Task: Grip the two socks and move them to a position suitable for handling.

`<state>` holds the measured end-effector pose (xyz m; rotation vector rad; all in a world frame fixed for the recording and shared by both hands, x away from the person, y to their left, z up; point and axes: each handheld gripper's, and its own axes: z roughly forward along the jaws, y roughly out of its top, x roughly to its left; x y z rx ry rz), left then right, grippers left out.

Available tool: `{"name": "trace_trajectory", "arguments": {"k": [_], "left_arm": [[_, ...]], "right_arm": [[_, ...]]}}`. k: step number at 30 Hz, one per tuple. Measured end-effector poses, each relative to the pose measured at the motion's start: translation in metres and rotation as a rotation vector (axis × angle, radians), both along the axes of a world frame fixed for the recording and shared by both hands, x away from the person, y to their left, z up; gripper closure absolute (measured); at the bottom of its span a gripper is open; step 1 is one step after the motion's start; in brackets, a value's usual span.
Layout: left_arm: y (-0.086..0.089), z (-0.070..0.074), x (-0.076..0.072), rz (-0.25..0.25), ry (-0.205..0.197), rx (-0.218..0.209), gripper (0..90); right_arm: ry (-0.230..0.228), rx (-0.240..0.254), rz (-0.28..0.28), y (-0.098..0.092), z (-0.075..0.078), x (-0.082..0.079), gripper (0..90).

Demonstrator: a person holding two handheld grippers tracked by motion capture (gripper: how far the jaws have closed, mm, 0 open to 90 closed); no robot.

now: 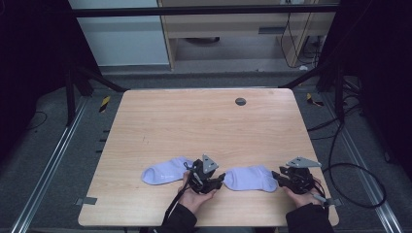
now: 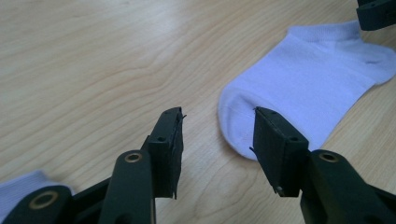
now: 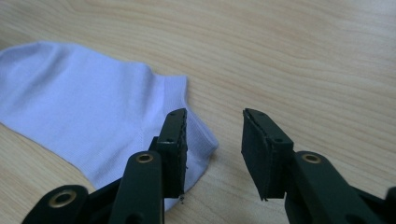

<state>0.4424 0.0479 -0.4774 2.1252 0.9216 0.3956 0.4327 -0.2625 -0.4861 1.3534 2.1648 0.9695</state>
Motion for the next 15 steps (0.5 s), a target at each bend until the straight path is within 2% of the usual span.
{"name": "trace_trajectory", "arguments": {"k": [4, 7, 12, 15], "left_arm": [[-0.008, -0.008, 0.002, -0.004, 0.022, 0.002, 54.3], [-0.015, -0.015, 0.003, 0.0, 0.034, 0.022, 58.3], [-0.017, -0.02, 0.006, 0.007, 0.062, 0.039, 65.0], [-0.017, -0.02, 0.007, 0.009, 0.069, 0.03, 70.1]], "right_arm": [[0.016, -0.01, 0.0, 0.0, -0.003, 0.001, 62.7], [0.031, -0.023, 0.007, 0.0, -0.008, 0.002, 64.5], [0.047, -0.02, 0.009, 0.001, -0.009, 0.004, 69.0], [0.056, -0.014, 0.01, 0.001, -0.01, 0.005, 71.3]]}}
